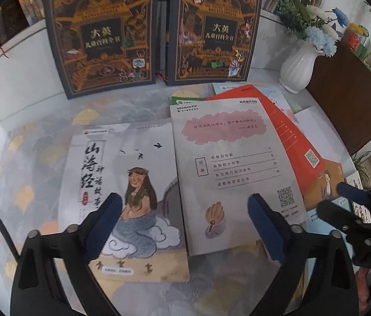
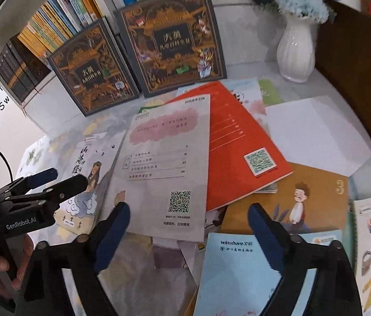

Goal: Organize books
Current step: 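Move the right tool to the white booklet's edge and close on it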

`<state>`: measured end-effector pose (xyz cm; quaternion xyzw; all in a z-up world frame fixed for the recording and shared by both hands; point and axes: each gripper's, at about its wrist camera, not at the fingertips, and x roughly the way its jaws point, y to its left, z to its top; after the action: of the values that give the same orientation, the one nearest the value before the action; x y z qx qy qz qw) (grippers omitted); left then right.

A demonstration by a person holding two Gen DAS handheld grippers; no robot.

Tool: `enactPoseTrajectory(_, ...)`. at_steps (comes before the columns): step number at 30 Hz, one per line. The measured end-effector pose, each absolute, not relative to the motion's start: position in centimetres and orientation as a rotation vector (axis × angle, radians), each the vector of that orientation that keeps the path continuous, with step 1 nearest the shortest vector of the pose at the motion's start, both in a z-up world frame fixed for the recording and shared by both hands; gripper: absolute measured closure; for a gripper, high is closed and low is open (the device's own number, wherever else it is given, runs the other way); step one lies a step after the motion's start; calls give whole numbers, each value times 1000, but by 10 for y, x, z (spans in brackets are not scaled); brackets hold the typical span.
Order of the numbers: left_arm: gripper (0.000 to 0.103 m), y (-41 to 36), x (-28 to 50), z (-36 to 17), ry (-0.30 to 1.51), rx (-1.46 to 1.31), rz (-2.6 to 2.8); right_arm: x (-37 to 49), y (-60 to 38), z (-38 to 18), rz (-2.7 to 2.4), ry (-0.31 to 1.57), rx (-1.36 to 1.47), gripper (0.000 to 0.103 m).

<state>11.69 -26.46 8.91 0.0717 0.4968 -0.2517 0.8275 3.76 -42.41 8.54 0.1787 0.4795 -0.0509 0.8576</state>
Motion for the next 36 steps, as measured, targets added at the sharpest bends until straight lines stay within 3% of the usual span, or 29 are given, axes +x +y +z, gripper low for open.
enactPoseTrajectory(2,21,-268,121,83,1071,149,-540,43,-424,77,-108,1034,373,20)
enactPoseTrajectory(4,30,-270,123,76,1083,157,-551,47,-425,71,-108,1043,368,31)
enactPoseTrajectory(6,31,-272,124,70,1093,164,-560,52,-425,65,-109,1057,354,44)
enactPoseTrajectory(11,32,-274,128,57,1121,153,-584,61,-428,53,-120,1086,372,55)
enactPoseTrajectory(20,32,-273,134,32,1208,79,-616,67,-425,46,-116,1096,358,56)
enactPoseTrajectory(36,33,-288,125,30,1171,188,-674,74,-422,44,-46,1082,456,56)
